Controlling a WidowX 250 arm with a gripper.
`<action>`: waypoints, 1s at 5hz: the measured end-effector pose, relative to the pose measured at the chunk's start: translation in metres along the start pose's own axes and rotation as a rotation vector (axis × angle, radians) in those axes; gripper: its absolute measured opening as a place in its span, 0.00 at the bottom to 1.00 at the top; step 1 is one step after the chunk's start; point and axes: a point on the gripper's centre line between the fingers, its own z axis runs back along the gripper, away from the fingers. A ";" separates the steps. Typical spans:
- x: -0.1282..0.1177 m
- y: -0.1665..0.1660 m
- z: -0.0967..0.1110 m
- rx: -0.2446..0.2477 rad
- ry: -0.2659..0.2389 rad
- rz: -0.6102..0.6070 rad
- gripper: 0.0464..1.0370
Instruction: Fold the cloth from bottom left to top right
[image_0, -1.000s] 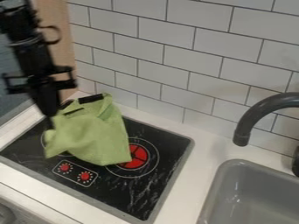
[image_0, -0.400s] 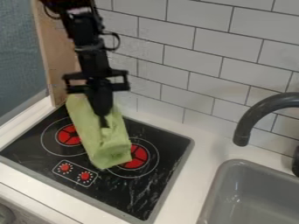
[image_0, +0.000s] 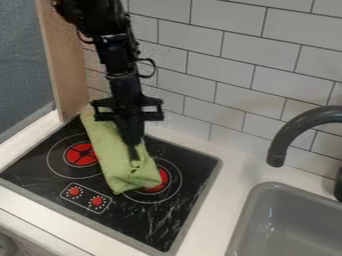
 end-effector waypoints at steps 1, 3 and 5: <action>0.003 0.000 -0.005 0.000 0.003 -0.001 0.02; -0.003 -0.007 -0.006 -0.047 0.035 -0.010 0.43; -0.006 -0.012 0.010 -0.104 0.037 -0.030 0.97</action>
